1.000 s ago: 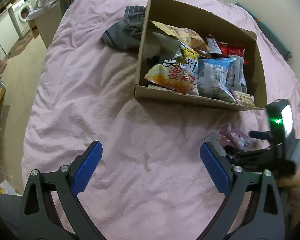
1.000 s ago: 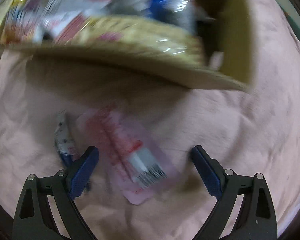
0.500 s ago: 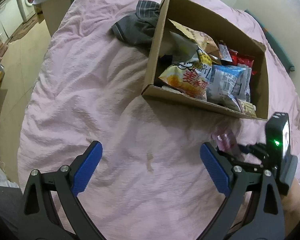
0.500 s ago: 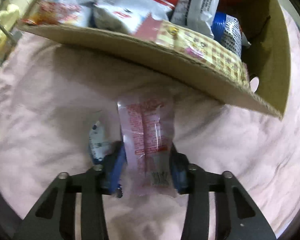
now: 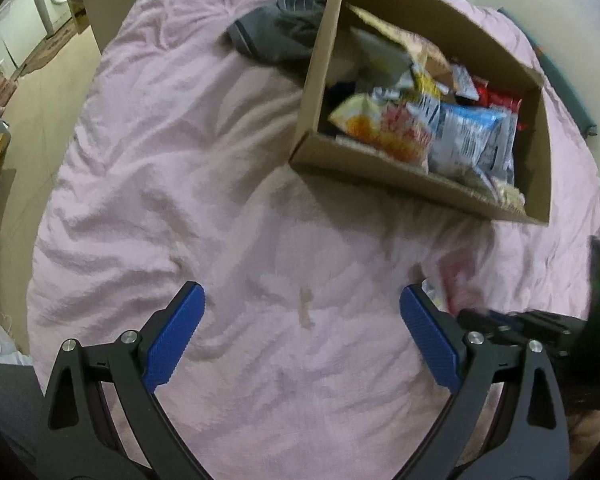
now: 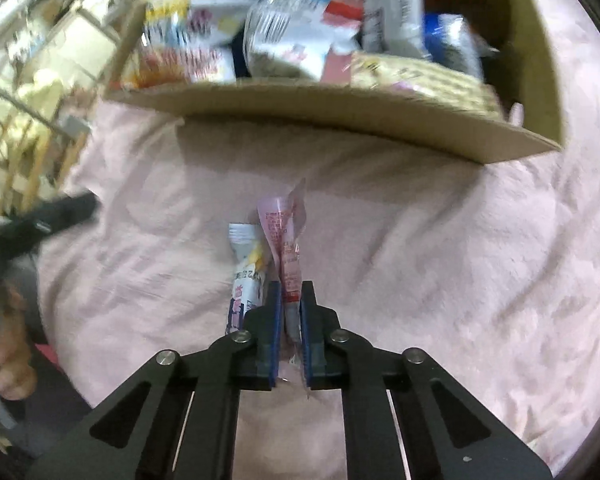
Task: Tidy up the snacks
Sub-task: 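Grasp the white-blue bar with the left gripper while the right holds the pink packet, then carry the white-blue bar and pink packet over the box with both grippers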
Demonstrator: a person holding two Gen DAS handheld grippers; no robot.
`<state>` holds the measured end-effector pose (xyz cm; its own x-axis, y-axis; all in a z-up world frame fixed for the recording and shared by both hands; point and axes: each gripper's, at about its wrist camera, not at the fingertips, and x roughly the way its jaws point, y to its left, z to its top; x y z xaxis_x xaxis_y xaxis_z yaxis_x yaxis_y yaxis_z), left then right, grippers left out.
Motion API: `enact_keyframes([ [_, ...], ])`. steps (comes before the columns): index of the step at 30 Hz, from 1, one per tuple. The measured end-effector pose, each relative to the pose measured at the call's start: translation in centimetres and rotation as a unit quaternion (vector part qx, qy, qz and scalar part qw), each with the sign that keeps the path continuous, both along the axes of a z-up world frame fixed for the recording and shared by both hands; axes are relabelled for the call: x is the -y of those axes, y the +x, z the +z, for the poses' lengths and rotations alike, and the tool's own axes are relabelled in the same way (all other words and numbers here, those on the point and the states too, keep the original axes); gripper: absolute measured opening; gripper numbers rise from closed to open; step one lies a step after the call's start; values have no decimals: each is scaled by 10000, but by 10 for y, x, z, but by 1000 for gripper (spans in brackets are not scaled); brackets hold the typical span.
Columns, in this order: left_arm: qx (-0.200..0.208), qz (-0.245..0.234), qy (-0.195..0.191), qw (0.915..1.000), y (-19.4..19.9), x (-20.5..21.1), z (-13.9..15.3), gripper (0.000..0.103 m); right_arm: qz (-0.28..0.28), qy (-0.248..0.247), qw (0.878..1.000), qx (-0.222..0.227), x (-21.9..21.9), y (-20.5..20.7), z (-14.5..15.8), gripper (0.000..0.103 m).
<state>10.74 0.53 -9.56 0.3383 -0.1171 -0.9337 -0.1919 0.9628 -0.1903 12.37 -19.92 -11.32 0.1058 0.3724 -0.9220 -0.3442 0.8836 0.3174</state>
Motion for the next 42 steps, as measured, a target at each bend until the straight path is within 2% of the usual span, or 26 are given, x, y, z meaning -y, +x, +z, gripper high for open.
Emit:
enact_keyframes([
  [4, -236, 106, -220, 9994, -1, 12, -9, 96, -435, 357, 9983, 158, 22, -2, 20, 9],
  [9, -324, -92, -231, 9992, -1, 59, -16, 80, -804, 674, 9938, 360, 57, -14, 39, 9],
  [13, -639, -326, -263, 9971, 2, 99, -36, 68, -1138, 835, 9886, 520, 81, -17, 53, 9],
  [15, -882, -363, -332, 9949, 3, 110, -48, 55, -1234, 875, 9870, 542, 89, -16, 56, 9],
  [19, -933, -439, 73, 9946, 6, 124, -57, 49, -1390, 993, 9837, 568, 98, -15, 56, 9],
  [23, -962, -877, 393, 9907, 8, 141, -60, 19, -1402, 1094, 9817, 678, 97, -14, 62, 9],
  [24, -969, -952, 449, 9897, 8, 145, -60, 17, -1387, 1104, 9817, 701, 97, -14, 63, 9],
  [29, -780, -1165, 578, 9884, 6, 154, -48, 14, -1311, 1199, 9811, 762, 90, -13, 68, 9],
  [36, -519, -1158, 631, 9899, -8, 129, -7, 14, -1259, 1356, 9788, 882, 85, -14, 76, 9],
  [38, -414, -1100, 525, 9917, -10, 120, 11, 14, -1279, 1389, 9773, 958, 86, -14, 81, 9],
  [40, -267, -972, 217, 9947, -14, 104, 30, 14, -1325, 1359, 9757, 1098, 87, -14, 86, 9],
  [42, 14, -822, 178, 9965, -19, 86, 52, 14, -1404, 1342, 9739, 1177, 89, -13, 88, 9],
])
